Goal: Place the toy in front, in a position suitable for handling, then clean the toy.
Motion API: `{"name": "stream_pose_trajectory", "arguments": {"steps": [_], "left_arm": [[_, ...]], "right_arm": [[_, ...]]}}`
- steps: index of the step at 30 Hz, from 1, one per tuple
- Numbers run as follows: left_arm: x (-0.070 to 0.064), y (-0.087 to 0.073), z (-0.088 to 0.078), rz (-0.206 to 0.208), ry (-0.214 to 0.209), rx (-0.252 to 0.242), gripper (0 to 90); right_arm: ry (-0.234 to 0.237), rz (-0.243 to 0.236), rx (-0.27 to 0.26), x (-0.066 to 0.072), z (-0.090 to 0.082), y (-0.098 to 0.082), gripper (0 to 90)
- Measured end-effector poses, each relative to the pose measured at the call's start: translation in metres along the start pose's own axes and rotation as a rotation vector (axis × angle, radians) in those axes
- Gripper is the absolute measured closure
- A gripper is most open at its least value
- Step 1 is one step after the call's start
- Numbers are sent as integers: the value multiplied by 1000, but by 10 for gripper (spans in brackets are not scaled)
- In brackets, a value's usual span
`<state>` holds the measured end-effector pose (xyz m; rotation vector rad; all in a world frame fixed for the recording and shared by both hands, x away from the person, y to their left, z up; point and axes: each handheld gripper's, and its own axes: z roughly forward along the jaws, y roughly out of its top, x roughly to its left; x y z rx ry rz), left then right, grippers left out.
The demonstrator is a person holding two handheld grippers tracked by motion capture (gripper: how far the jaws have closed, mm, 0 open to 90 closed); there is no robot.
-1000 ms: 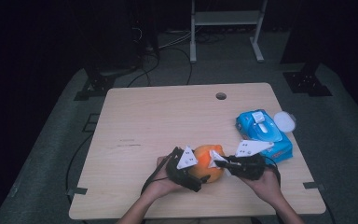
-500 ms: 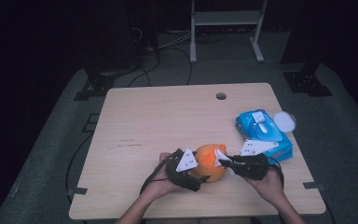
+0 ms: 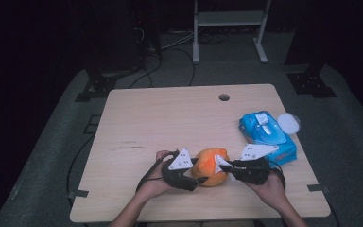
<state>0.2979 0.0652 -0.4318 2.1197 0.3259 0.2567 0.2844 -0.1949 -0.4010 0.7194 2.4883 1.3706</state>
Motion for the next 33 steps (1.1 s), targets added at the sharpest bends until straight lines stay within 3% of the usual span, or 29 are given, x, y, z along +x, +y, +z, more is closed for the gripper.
{"name": "stream_pose_trajectory", "arguments": {"steps": [3, 6, 8, 10, 13, 16, 18, 21, 24, 28, 30, 33], "left_arm": [[-4, 0, 3, 23, 13, -16, 409], [-6, 0, 4, 22, 23, -27, 432], [-6, -1, 5, 21, 17, -35, 447], [-7, 0, 6, 24, 22, -39, 449], [-2, 2, 6, -10, 19, -47, 457], [2, 2, 5, -56, 10, -57, 465], [2, 2, 5, -56, 16, -51, 467], [-7, 3, 7, 2, 20, -35, 468], [-18, 4, 10, 72, 30, -20, 468], [-28, 6, 14, 169, 23, -2, 467], [-30, 7, 14, 182, 32, -4, 467], [-29, 8, 17, 182, 11, -7, 467]], "right_arm": [[34, -32, -24, 9, -4, 10, 821], [-11, -95, 0, 13, -4, 18, 821], [-31, -79, 2, 3, -6, 17, 821], [-93, -63, 18, -8, -10, 12, 821], [-104, -21, 34, -18, -16, -1, 821], [-86, -32, 52, -9, -14, -8, 821], [-51, -48, 45, 0, -12, -5, 821], [6, -91, 26, 15, -7, 6, 822], [21, -107, 1, 20, -7, 16, 823], [-30, -77, -12, 6, -13, 17, 821], [-74, -68, 13, -6, -15, 12, 821], [-74, -21, 18, -18, -22, 0, 822]]}}
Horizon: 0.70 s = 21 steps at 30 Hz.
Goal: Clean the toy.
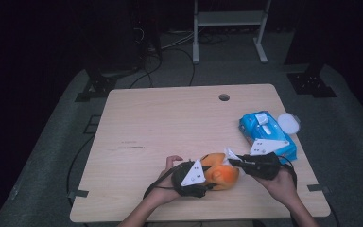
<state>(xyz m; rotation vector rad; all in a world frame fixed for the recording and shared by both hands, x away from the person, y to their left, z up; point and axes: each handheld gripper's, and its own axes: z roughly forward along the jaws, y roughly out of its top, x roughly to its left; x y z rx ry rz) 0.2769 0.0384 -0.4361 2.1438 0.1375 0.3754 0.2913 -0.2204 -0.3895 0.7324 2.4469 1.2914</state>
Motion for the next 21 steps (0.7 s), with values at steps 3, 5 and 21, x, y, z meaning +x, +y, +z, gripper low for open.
{"name": "stream_pose_trajectory", "arguments": {"steps": [3, 5, 21], "left_arm": [[-4, 2, 2, 31, 3, 8, 467], [-8, 2, 3, 56, 2, 8, 464], [-11, 2, 5, 84, -7, 4, 458]], "right_arm": [[41, -3, -2, 10, -2, 3, 822], [111, -21, -21, 22, 2, 9, 822], [53, 36, 12, -1, -2, -1, 821]]}}
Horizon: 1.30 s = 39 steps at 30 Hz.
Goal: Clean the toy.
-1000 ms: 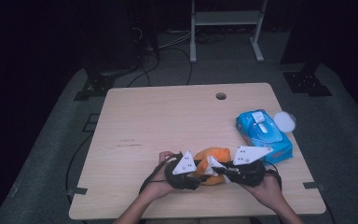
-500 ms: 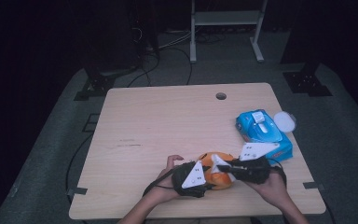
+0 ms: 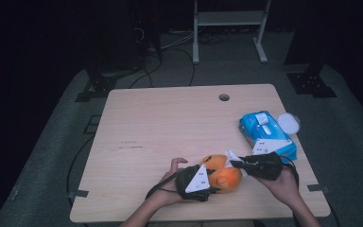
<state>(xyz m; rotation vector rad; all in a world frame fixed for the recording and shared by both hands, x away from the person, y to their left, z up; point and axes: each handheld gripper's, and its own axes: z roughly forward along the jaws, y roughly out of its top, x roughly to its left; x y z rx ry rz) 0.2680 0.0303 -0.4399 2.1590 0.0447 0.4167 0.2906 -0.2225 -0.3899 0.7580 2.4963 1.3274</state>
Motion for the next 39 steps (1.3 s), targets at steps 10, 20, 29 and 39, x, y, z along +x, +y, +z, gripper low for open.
{"name": "stream_pose_trajectory", "arguments": {"steps": [10, 20, 29, 39], "left_arm": [[5, -5, -3, -39, -12, -22, 457], [17, -10, -6, -137, -18, -46, 459], [22, -15, -9, -187, -23, -64, 458], [25, -15, -9, -219, -23, -69, 457]], "right_arm": [[-7, 10, 4, -10, 6, -1, 821], [-14, 77, -34, -24, -15, -14, 821], [-26, 56, 1, -26, -7, -14, 822], [8, 3, -6, -6, -6, -2, 821]]}}
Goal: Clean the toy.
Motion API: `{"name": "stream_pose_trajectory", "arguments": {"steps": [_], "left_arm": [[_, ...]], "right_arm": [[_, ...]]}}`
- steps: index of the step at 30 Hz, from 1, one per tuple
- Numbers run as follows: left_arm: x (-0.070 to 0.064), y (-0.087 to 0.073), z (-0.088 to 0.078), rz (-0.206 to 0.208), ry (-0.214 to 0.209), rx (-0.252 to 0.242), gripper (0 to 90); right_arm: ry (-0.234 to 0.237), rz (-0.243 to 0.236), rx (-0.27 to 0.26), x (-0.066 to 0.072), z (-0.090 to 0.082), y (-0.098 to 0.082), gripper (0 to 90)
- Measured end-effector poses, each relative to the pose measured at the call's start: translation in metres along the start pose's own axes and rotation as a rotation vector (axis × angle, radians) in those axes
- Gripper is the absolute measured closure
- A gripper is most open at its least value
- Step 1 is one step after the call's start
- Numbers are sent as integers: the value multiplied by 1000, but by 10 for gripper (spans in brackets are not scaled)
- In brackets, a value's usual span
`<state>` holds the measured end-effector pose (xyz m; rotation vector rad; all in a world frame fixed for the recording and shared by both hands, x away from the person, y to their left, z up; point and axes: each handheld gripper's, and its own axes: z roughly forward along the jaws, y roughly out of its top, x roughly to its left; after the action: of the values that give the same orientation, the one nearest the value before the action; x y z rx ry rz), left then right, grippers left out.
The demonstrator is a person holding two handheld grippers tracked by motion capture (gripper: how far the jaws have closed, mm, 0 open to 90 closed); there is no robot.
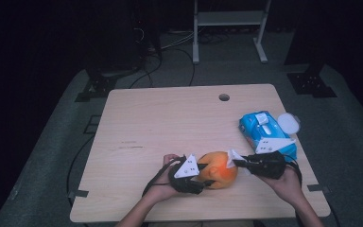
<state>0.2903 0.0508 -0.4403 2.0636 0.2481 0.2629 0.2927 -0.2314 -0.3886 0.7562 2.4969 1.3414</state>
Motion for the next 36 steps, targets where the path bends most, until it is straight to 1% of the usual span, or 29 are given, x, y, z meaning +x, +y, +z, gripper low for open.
{"name": "stream_pose_trajectory", "arguments": {"steps": [2, 3, 5, 6, 7, 8, 9, 10, 14, 15, 17, 18, 19, 20, 21, 22, 25, 26, 27, 28, 29, 30, 31, 32, 34, 35, 36], "left_arm": [[-1, 1, 0, 1, 5, 4, 457], [-1, 2, 1, 1, 9, 4, 457], [-2, 3, 2, 3, 15, 7, 457], [-2, 3, 2, 2, 18, 10, 457], [-2, 4, 2, -1, 20, 13, 457], [-1, 3, 1, -7, 20, 10, 457], [0, 3, 0, -20, 21, 5, 457], [1, 2, 0, -36, 20, 1, 457], [6, 0, -1, -67, 9, -16, 457], [7, 0, -1, -75, 8, -19, 456], [7, 0, -1, -79, 8, -19, 456], [8, 0, -1, -81, 8, -19, 456], [7, 1, -1, -82, 9, -18, 456], [7, 1, 0, -77, 11, -14, 456], [6, 2, -1, -76, 12, -10, 455], [6, 2, -1, -80, 13, -12, 455], [6, 2, 0, -86, 15, -13, 455], [6, 2, -1, -86, 15, -13, 455], [6, 2, -1, -87, 15, -12, 455], [6, 1, -2, -92, 16, -15, 456], [7, 1, -2, -97, 16, -19, 456], [8, 0, -3, -109, 13, -25, 456], [9, 0, -3, -118, 14, -29, 456], [10, 0, -4, -122, 12, -26, 456], [12, 0, -4, -145, 8, -35, 457], [13, 0, -4, -150, 9, -35, 457], [13, 0, -4, -157, 10, -39, 457]], "right_arm": [[22, -49, 4, 15, 5, 8, 821], [33, -63, 0, 21, 6, 11, 821], [91, -98, -15, 38, 13, 19, 821], [107, -116, -13, 44, 16, 22, 821], [104, -137, -2, 49, 18, 24, 821], [89, -156, 8, 52, 20, 26, 821], [92, -150, 6, 50, 21, 25, 821], [99, -135, 1, 45, 21, 24, 822], [76, -77, -6, 25, 14, 15, 822], [63, -65, -3, 20, 12, 12, 821], [-1, -48, 15, 11, 7, 5, 822], [-21, -45, 26, 7, 6, 3, 822], [-16, -27, 23, 6, 6, 1, 822], [-5, -14, 12, 6, 6, 0, 822], [-6, -26, 13, 9, 7, 1, 822], [5, -38, 6, 13, 7, 4, 822], [75, -69, -28, 28, 11, 15, 822], [90, -80, -30, 32, 13, 18, 822], [91, -100, -21, 36, 16, 20, 821], [78, -121, -6, 38, 19, 21, 821], [81, -117, -8, 37, 19, 20, 821], [80, -101, -11, 32, 19, 18, 821], [68, -88, -6, 27, 17, 16, 822], [50, -70, -4, 20, 16, 12, 822], [6, -27, 13, 6, 13, 3, 822], [-7, -13, 22, 0, 13, -1, 822], [-17, 18, 30, -7, 13, -7, 822]]}}
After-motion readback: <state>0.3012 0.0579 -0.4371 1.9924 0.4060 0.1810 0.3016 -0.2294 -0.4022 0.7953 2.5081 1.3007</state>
